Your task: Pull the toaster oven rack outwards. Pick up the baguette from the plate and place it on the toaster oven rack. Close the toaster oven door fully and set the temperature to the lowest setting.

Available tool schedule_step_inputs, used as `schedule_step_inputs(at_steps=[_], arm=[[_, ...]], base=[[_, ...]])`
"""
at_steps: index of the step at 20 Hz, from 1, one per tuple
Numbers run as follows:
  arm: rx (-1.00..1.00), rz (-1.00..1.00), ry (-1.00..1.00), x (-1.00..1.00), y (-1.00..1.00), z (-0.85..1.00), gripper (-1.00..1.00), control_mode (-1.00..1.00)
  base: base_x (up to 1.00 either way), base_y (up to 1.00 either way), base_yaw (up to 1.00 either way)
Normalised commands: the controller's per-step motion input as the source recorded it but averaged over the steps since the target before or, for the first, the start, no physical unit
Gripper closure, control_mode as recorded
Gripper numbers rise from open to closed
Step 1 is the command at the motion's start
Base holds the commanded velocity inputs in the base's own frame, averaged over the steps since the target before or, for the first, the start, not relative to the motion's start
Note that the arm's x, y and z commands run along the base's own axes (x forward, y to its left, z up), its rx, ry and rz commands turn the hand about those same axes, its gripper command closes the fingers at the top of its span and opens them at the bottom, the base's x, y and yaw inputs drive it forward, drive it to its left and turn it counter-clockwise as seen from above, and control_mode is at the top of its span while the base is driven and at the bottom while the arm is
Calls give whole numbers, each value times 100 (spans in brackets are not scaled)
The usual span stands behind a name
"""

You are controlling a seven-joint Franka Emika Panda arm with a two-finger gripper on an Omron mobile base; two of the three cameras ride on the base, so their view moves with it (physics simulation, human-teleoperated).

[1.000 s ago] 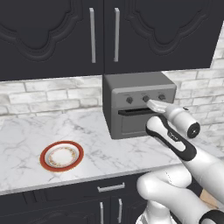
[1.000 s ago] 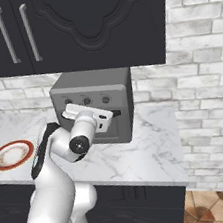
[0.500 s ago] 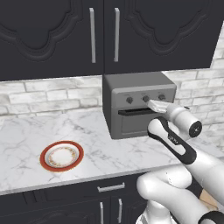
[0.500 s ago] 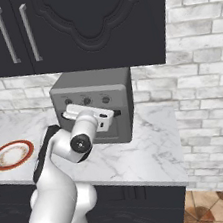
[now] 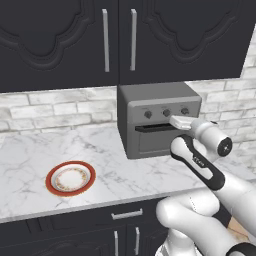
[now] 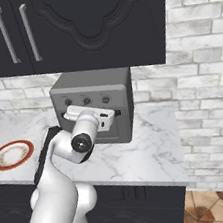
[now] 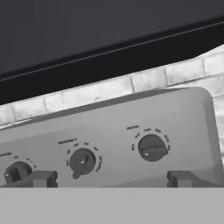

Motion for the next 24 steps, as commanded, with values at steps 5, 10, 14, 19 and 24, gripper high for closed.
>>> schedule_step_inputs(at_steps=[5, 10, 14, 19, 24], arm=[[-1, 0, 0, 0, 6, 0, -100, -100], [0, 0, 0, 0, 0, -2, -100, -100], [0, 0, 0, 0, 0, -5, -100, -100], [-1, 0, 0, 0, 0, -3, -100, -100], [-1, 0, 0, 0, 0, -3, -100, -100]], base=[[0, 0, 0], [0, 0, 0], [0, 0, 0], [0, 0, 0], [0, 0, 0]])
